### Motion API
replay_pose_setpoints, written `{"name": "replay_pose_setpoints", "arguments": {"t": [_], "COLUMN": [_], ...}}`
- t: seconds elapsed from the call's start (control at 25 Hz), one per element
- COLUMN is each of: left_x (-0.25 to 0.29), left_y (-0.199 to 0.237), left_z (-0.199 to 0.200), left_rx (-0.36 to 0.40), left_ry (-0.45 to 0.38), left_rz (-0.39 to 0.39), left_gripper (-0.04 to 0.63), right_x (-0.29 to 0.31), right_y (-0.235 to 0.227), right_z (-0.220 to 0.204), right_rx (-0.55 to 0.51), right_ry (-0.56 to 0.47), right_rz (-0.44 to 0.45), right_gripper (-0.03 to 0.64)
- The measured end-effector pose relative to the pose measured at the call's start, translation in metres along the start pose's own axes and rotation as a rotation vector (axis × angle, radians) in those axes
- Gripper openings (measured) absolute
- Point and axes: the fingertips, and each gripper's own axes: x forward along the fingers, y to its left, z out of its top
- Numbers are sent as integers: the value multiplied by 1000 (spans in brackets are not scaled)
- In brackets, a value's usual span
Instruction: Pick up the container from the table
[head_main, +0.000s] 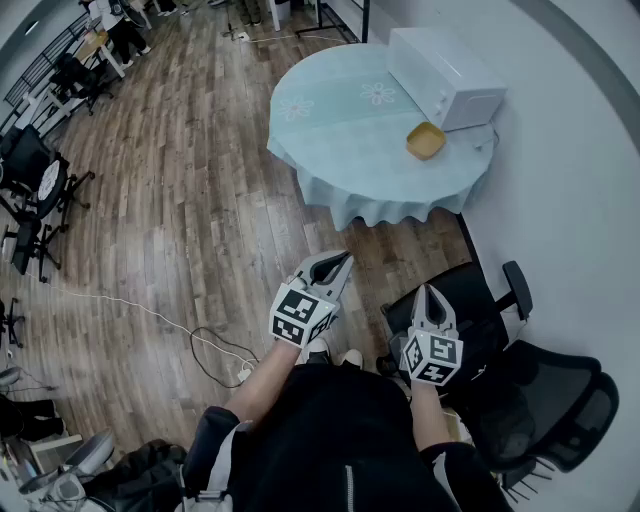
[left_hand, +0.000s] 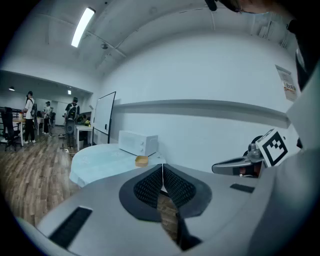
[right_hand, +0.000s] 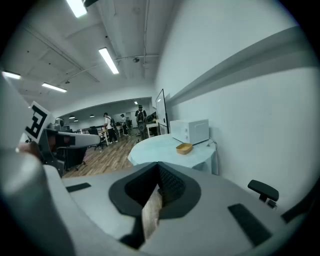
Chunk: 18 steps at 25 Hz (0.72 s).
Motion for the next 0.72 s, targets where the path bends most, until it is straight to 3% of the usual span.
{"name": "replay_pose_setpoints", "arguments": {"t": [0.72], "left_x": [-13], "left_y": [17], "left_z": [-10], "left_rx": [-18], "left_ry": [4], "left_rz": [-14], "left_gripper": [17], "right_x": [4], "right_y": [16], "right_z": [0], "right_rx": [45], "right_ry": [-29], "right_rz": [-29], "right_gripper": [25]}}
